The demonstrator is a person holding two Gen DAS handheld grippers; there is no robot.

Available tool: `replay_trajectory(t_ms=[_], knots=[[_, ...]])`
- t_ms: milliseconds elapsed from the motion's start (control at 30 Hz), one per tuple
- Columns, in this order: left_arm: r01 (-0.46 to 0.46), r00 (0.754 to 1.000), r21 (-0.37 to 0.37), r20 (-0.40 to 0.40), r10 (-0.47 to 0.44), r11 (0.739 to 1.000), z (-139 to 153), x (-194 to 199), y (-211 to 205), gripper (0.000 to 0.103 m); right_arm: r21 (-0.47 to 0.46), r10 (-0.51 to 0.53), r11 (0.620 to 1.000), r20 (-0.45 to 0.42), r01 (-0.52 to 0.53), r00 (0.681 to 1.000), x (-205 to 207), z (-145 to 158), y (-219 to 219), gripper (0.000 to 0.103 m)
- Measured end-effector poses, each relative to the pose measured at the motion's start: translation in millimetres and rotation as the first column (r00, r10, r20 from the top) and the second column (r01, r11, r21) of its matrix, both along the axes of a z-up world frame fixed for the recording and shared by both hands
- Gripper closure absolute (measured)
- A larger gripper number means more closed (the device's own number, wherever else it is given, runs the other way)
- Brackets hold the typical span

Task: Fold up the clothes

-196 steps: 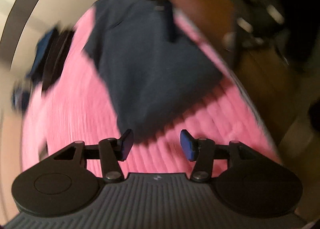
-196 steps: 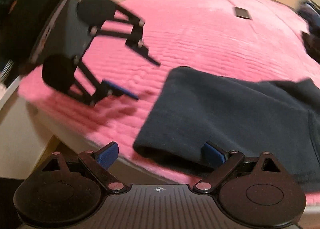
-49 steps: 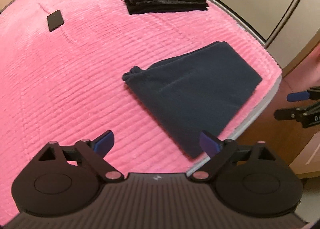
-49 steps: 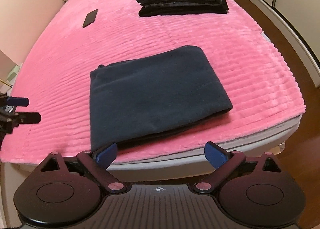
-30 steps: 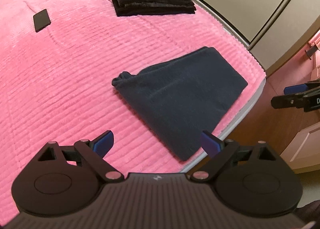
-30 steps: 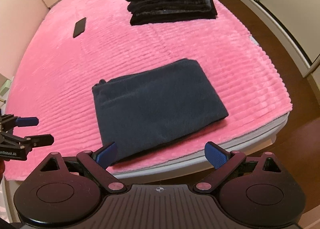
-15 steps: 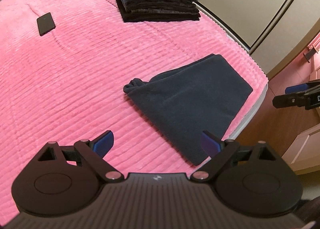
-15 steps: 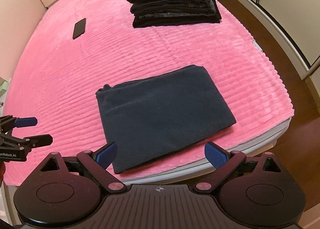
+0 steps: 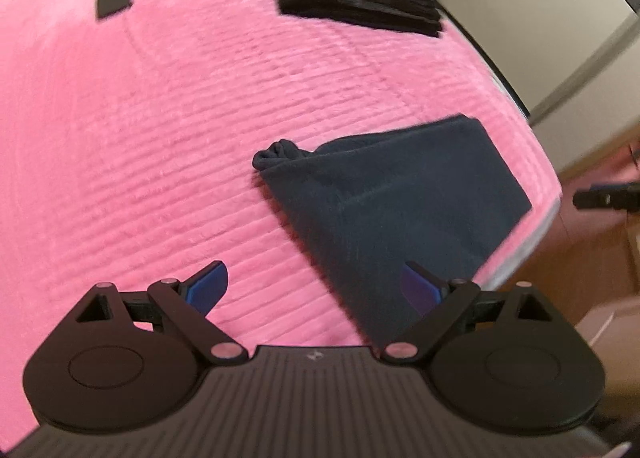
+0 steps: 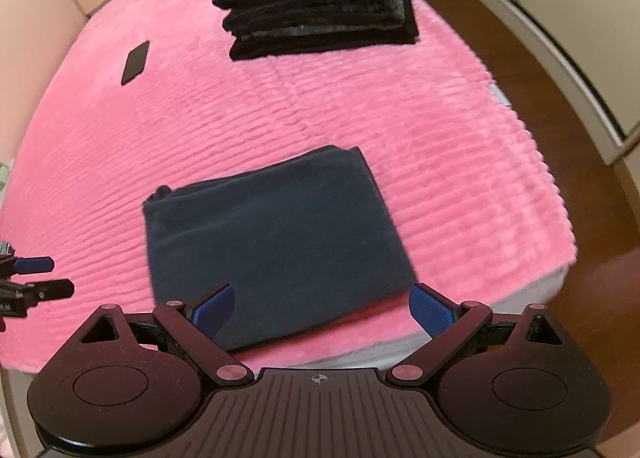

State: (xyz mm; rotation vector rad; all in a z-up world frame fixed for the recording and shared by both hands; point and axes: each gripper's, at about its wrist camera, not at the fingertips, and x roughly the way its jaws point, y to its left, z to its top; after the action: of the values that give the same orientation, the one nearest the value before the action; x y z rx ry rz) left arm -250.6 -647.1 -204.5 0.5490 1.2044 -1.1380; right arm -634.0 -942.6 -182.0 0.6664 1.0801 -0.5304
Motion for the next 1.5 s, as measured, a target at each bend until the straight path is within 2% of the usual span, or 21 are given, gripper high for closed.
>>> replay_trajectory(t_ms=[133,200,333,467,500,600,633,867,933,967,1000,1033,1067,1100,1200,1367,1500], knots=[[-0.14,0.989,0.007,-0.05,0.14,0.99,-23,6,-23,0.013,0.042,0.076,0.996,0.024,-0.077,0.997,9,-33,-49,0.007],[-0.165,0.986,0.001,-0.039,0.165,0.986,-33,7,-34,0.013,0.075,0.102,0.992,0.043,-0.105,0.994,14,-53,-73,0.007],[-0.167,0.985,-0.026,-0.055,0.165,0.986,-57,9,-54,0.014,0.118,0.198,0.971,0.093,-0.208,0.976,29,-92,-105,0.007],[-0.131,0.987,-0.012,-0.097,0.13,0.991,-85,14,-63,0.019,0.169,0.286,0.937,0.129,-0.305,0.95,43,-128,-118,0.007],[-0.121,0.986,-0.008,-0.113,0.12,0.993,-91,16,-63,0.02,0.181,0.303,0.929,0.134,-0.324,0.944,45,-136,-120,0.007],[-0.077,0.985,0.01,-0.152,0.078,0.997,-106,16,-61,0.034,0.229,0.312,0.912,0.148,-0.339,0.939,47,-156,-127,0.007],[-0.068,0.983,0.008,-0.168,0.068,0.998,-111,17,-61,0.034,0.243,0.31,0.909,0.154,-0.34,0.938,46,-161,-130,0.007],[-0.127,0.934,0.023,-0.333,0.127,0.992,-142,27,-66,0.034,0.282,0.288,0.9,0.188,-0.333,0.939,47,-167,-134,0.007],[-0.143,0.929,0.029,-0.34,0.145,0.989,-145,26,-69,0.043,0.282,0.289,0.9,0.183,-0.332,0.939,51,-169,-132,0.008],[-0.146,0.931,0.024,-0.336,0.146,0.989,-144,25,-71,0.048,0.286,0.284,0.901,0.182,-0.327,0.941,53,-169,-131,0.02],[-0.146,0.933,0.014,-0.33,0.143,0.989,-141,25,-71,0.058,0.297,0.273,0.9,0.184,-0.319,0.944,56,-170,-130,0.036],[-0.146,0.936,0.001,-0.324,0.138,0.989,-138,24,-70,0.068,0.312,0.257,0.9,0.185,-0.304,0.949,57,-171,-129,0.037],[-0.146,0.937,-0.011,-0.321,0.135,0.989,-135,24,-68,0.072,0.323,0.237,0.902,0.181,-0.285,0.955,57,-171,-129,0.04],[-0.148,0.939,-0.026,-0.318,0.132,0.989,-131,24,-65,0.079,0.322,0.226,0.907,0.174,-0.272,0.959,56,-169,-128,0.049],[-0.151,0.941,-0.079,-0.316,0.118,0.985,-117,26,-53,0.086,0.293,0.203,0.926,0.149,-0.239,0.968,57,-153,-117,0.066],[-0.112,0.958,-0.13,-0.276,0.073,0.985,-82,39,-15,0.088,0.244,0.18,0.947,0.13,-0.207,0.975,67,-114,-70,0.072],[-0.119,0.973,-0.115,-0.212,0.092,0.986,-47,78,43,0.088,0.283,0.166,0.936,0.171,-0.21,0.971,89,-91,-5,0.072]])
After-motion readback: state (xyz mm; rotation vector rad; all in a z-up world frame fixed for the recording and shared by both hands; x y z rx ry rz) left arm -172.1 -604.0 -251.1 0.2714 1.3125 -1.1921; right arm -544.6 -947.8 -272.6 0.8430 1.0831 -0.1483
